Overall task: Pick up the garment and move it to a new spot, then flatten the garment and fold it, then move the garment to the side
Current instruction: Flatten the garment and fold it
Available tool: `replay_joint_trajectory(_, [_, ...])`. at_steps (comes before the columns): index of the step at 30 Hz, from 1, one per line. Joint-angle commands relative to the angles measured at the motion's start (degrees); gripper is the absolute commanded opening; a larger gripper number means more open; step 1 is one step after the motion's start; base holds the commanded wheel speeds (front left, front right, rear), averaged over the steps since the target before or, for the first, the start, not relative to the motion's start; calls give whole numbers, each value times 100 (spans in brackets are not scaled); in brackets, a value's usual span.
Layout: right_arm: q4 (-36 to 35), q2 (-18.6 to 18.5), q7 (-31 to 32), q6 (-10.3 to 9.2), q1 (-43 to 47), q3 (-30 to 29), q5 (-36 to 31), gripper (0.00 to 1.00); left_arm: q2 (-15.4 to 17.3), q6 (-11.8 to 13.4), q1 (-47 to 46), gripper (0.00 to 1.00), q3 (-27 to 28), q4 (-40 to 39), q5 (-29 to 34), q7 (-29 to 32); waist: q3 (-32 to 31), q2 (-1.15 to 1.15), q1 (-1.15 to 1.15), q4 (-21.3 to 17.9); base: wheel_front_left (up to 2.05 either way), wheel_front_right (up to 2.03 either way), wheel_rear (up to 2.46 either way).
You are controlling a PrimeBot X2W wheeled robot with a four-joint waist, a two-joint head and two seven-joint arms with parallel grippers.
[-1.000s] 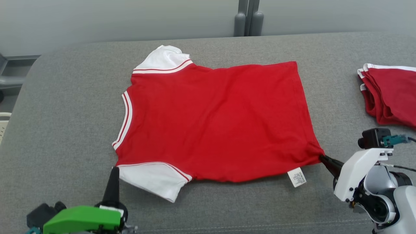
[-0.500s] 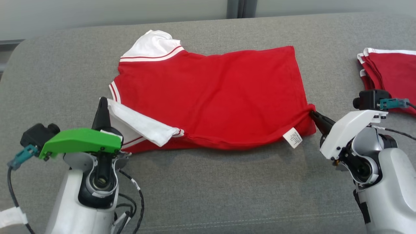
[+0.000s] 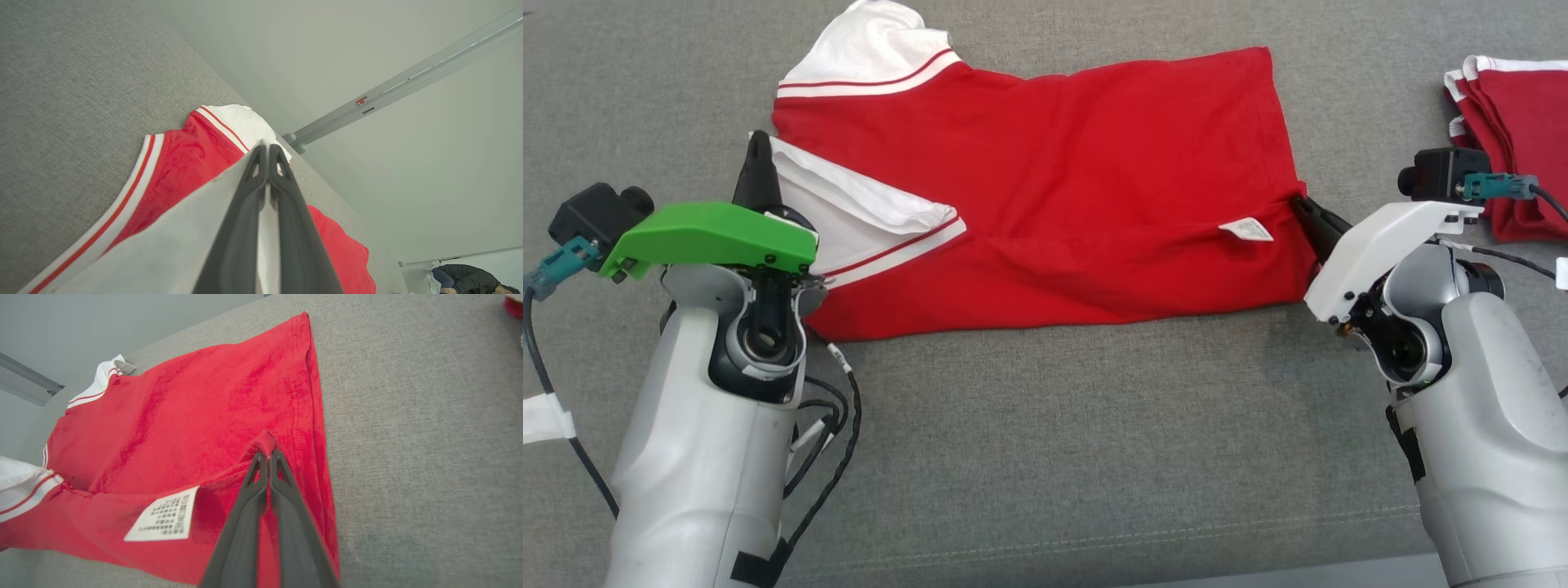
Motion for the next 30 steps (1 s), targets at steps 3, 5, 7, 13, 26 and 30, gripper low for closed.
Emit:
replay_joint_trajectory(3, [246,-20,-169,-1,-191,-33,-140,0,13,-98,-277,0,30,227,40,-81,149,0,0,42,0,0,0])
replay_joint_trajectory(5, [406,-9,-234,0,-283,-42,-195,0,5,-144,-387,0,25,359,59,-107,190,0,0,54,0,0,0])
replay_joint_trajectory(7, [552,-9,-306,-1,-347,-62,-255,0,4,-174,-484,0,11,486,86,-148,223,0,0,66,0,0,0])
replay_joint_trajectory(13, [839,1,-385,-1,-459,-37,-320,0,-21,-274,-676,0,-29,736,120,-196,283,0,0,75,0,0,0])
replay_joint_trajectory(26, [1104,0,-646,-1,-527,154,-160,100,82,-445,-1102,100,-251,1384,445,-463,250,0,0,6,0,0,0])
replay_joint_trajectory(30, [925,-127,-610,-1,-276,242,-6,100,198,-508,-945,100,-467,1428,710,-577,114,0,0,32,0,0,0])
